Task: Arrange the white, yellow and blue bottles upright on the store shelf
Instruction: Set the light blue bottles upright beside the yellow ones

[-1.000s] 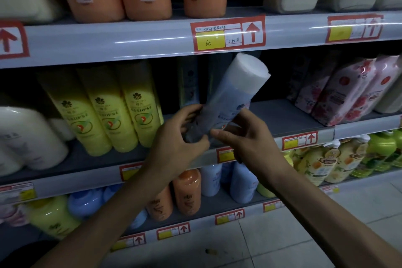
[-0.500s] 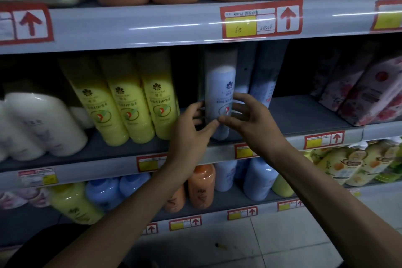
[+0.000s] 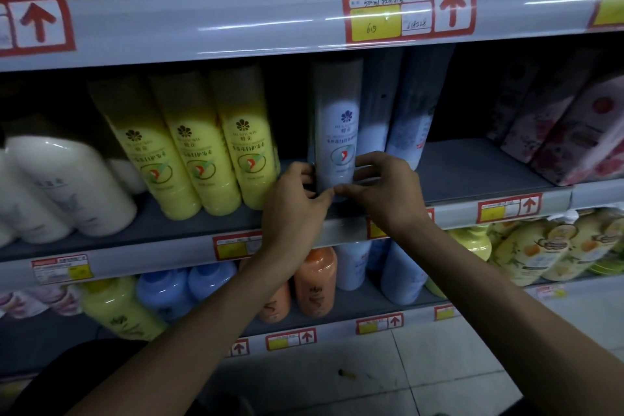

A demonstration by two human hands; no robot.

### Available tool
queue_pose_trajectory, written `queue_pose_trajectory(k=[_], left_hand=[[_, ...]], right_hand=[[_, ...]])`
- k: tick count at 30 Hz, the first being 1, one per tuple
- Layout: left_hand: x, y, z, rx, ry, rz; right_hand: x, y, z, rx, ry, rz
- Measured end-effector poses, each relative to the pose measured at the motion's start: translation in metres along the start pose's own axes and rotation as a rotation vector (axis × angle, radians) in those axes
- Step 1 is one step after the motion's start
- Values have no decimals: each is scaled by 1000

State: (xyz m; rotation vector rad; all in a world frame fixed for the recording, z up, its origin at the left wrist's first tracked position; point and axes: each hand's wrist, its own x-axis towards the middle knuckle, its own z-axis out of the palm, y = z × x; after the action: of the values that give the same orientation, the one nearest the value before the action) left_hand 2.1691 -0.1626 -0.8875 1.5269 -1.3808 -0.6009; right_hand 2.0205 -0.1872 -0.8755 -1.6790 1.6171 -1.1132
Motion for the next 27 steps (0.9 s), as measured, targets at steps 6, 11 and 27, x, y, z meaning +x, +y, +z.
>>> queue_pose_trajectory(k=[6,11,27], left_hand=[[3,0,2,31,35,5],[9,-5,4,55,43,-7],[-5,6,2,210,96,-81]], right_hand=[[4,-1,5,-38,55,-15],[6,-1,8,-45,80,-12],[11,4,2,-61,4,2]])
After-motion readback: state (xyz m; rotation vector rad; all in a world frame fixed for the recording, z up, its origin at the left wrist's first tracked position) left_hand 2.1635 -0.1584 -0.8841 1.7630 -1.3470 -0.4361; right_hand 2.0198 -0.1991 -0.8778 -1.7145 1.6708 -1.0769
